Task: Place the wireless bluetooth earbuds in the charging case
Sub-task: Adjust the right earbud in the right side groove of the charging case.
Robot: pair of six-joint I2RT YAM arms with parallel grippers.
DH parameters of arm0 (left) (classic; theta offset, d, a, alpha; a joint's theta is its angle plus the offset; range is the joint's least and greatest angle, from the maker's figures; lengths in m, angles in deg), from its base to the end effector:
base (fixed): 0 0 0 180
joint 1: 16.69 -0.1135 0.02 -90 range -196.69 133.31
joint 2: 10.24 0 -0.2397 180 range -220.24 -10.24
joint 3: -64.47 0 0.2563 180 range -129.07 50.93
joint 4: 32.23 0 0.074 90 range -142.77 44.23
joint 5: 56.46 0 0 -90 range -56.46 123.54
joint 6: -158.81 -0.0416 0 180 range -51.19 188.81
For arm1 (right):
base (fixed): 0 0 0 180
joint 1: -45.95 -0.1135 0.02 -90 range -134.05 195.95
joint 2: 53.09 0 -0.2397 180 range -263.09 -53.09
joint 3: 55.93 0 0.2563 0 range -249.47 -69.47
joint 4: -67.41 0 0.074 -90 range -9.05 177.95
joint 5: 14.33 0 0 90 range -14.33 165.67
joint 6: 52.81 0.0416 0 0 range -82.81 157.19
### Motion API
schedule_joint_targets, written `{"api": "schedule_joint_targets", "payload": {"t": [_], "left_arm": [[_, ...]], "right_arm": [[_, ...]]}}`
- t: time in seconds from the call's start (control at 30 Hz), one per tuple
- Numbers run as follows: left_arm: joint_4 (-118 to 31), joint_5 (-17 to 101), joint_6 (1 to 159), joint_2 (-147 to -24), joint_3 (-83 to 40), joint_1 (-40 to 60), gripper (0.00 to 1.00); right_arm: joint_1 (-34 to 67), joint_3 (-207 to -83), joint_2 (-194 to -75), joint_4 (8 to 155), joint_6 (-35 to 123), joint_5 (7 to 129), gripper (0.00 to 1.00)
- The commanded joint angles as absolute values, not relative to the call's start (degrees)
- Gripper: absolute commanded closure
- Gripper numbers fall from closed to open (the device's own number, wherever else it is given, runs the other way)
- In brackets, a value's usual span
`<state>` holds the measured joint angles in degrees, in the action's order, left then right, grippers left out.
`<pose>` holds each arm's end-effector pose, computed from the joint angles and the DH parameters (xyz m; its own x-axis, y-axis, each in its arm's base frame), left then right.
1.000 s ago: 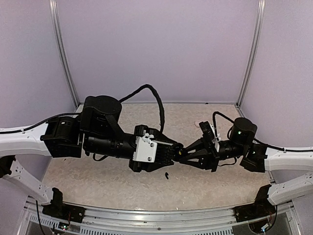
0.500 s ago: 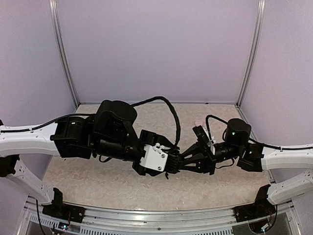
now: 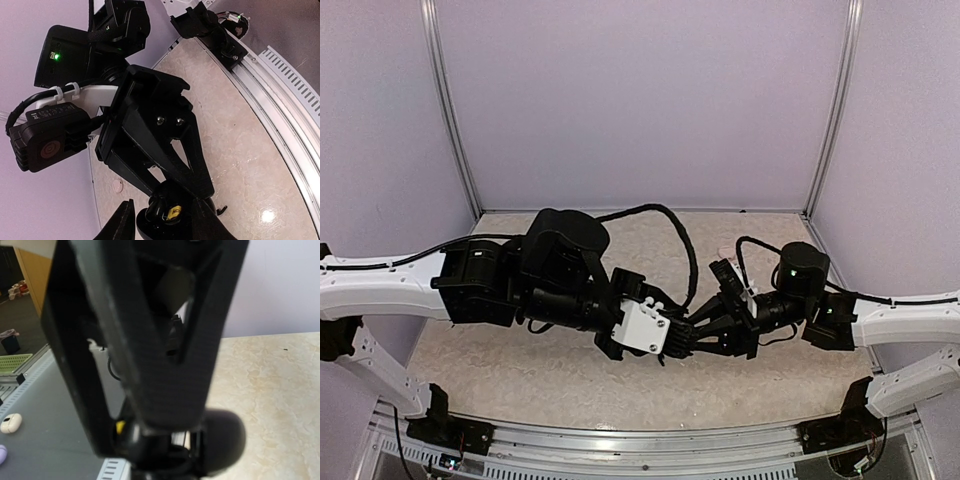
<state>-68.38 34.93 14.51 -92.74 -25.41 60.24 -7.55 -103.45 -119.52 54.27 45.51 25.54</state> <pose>0.0769 -0.3355 0.3284 0.7312 0.4404 -0.5210 0.6595 -0.2609 0.7050 0.1330 0.2334 0.2400 -0.1995 -0.1136 -0.9733 -0.9507 -0.2184 0.2203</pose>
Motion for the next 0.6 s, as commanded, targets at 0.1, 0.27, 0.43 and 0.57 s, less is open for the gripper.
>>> {"api": "schedule_joint_targets", "payload": {"t": [0.1, 0.27, 0.43, 0.57], "left_arm": [[-69.6, 34.7, 14.5, -93.1, -26.8, 59.8, 0.69], [-70.2, 34.5, 14.6, -92.9, -26.7, 59.7, 0.76], [-70.7, 34.0, 15.1, -92.9, -26.9, 59.7, 0.82], [-70.7, 33.7, 15.5, -93.0, -26.8, 59.5, 0.83]], "right_arm": [[-8.3, -105.0, -119.5, 54.5, 44.8, 24.7, 1.0], [-8.3, -105.0, -119.5, 54.5, 44.7, 24.7, 1.0], [-8.3, -105.1, -119.5, 54.5, 44.7, 24.6, 1.0], [-8.2, -105.1, -119.5, 54.4, 44.7, 24.6, 1.0]]}}
